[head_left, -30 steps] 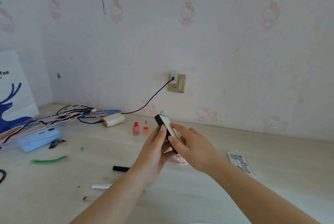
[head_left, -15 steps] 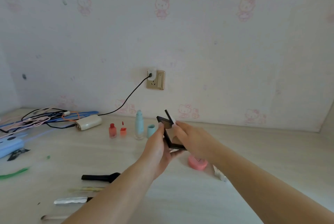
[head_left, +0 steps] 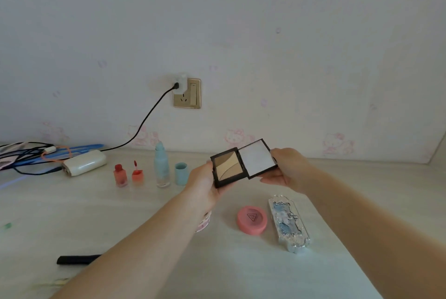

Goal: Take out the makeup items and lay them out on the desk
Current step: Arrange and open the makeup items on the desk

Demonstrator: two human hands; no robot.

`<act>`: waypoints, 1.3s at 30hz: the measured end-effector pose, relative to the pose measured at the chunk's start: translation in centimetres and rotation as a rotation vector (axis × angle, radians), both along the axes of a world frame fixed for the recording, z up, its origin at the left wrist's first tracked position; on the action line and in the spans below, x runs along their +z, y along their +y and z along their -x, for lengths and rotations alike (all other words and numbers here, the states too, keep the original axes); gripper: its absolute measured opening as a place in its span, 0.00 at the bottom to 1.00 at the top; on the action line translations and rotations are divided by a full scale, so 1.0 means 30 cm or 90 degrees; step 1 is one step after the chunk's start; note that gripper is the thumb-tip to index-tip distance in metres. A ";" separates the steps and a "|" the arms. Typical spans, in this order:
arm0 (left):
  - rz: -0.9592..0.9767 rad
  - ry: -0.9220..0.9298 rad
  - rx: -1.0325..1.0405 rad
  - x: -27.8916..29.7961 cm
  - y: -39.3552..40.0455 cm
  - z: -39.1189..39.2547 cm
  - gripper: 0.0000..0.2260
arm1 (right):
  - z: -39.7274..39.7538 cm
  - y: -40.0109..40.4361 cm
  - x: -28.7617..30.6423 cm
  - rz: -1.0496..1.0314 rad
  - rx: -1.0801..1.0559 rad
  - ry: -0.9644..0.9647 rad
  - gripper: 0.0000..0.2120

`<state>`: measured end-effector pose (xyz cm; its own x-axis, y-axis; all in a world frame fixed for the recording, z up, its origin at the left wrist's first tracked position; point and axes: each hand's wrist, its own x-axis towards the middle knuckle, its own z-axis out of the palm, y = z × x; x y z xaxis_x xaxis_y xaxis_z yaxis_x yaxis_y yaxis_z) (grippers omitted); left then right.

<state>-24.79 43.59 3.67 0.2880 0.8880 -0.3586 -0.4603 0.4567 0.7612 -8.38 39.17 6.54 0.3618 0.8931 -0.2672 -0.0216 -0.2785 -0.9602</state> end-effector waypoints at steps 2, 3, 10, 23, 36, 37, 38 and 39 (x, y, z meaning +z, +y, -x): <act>-0.023 0.052 0.007 -0.015 0.028 -0.017 0.11 | -0.023 0.032 -0.036 0.002 -0.010 -0.009 0.16; -0.032 0.080 0.010 -0.019 0.036 -0.020 0.11 | -0.030 0.044 -0.050 0.006 -0.012 -0.008 0.16; -0.057 0.226 -0.013 -0.057 0.108 -0.014 0.14 | -0.050 0.128 -0.137 0.031 0.020 -0.025 0.15; -0.084 0.389 -0.092 -0.096 0.211 -0.007 0.09 | -0.046 0.189 -0.216 0.092 0.049 -0.115 0.11; -0.148 0.501 -0.139 -0.085 0.206 -0.005 0.11 | -0.093 0.202 -0.263 0.165 0.125 -0.597 0.19; -0.168 0.524 -0.139 -0.078 0.202 -0.002 0.12 | -0.095 0.202 -0.264 0.160 0.129 -0.608 0.19; -0.185 0.542 -0.141 -0.071 0.200 0.002 0.13 | -0.098 0.201 -0.266 0.145 0.132 -0.617 0.19; -0.196 0.556 -0.148 -0.063 0.197 0.010 0.13 | -0.095 0.194 -0.257 0.135 0.133 -0.637 0.19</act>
<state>-25.08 49.49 1.79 0.2098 0.9336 -0.2904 0.4048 0.1874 0.8950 -5.54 45.00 -1.16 0.3477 0.9334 -0.0894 0.8252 -0.3498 -0.4434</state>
